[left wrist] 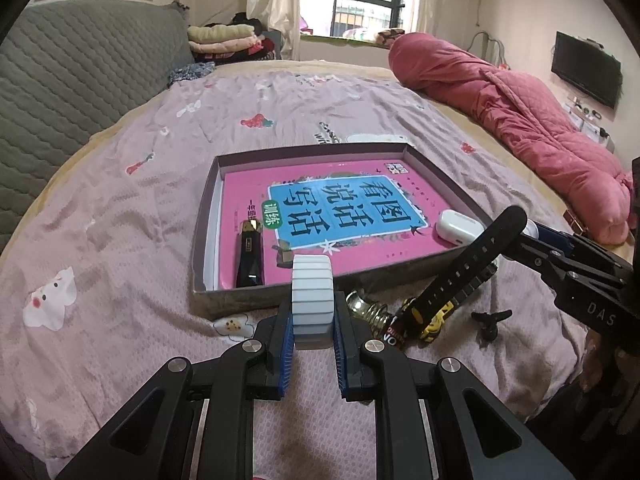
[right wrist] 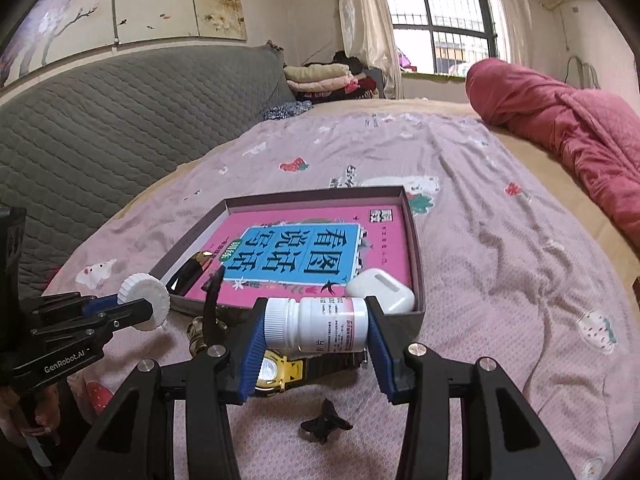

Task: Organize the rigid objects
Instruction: 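Carry the white cap and pill bottle up over the grey box with both tools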

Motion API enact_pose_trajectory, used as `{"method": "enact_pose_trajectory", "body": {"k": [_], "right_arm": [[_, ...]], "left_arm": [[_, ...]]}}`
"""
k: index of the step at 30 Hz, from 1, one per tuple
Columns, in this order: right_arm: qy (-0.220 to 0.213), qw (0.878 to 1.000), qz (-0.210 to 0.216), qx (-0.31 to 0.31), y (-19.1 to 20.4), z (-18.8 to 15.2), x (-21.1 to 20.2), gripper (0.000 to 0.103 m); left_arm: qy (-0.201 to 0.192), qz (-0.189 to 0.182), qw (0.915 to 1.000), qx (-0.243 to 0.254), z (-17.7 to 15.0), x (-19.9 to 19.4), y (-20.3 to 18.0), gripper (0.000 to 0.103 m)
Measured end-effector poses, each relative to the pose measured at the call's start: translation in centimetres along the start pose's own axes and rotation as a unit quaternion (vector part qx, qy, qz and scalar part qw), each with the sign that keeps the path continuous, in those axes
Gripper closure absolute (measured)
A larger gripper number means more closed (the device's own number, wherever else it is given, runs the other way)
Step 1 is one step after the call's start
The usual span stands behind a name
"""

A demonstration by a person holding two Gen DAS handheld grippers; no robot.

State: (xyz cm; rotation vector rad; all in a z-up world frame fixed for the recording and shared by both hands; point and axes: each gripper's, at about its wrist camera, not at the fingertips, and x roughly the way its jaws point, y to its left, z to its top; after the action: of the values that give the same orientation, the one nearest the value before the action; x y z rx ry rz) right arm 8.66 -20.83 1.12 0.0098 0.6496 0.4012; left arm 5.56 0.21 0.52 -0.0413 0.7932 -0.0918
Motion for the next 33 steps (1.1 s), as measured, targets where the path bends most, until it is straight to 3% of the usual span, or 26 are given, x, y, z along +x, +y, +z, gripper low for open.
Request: {"method": "enact_pose_trajectory", "body": {"k": [33], "right_arm": [[-0.045, 0.998, -0.050, -0.012, -0.8, 2.7, 1.3, 0.057]], "left_arm": [[-0.016, 0.014, 0.9995, -0.022, 4.2, 2.5, 0.3, 0.086]]}}
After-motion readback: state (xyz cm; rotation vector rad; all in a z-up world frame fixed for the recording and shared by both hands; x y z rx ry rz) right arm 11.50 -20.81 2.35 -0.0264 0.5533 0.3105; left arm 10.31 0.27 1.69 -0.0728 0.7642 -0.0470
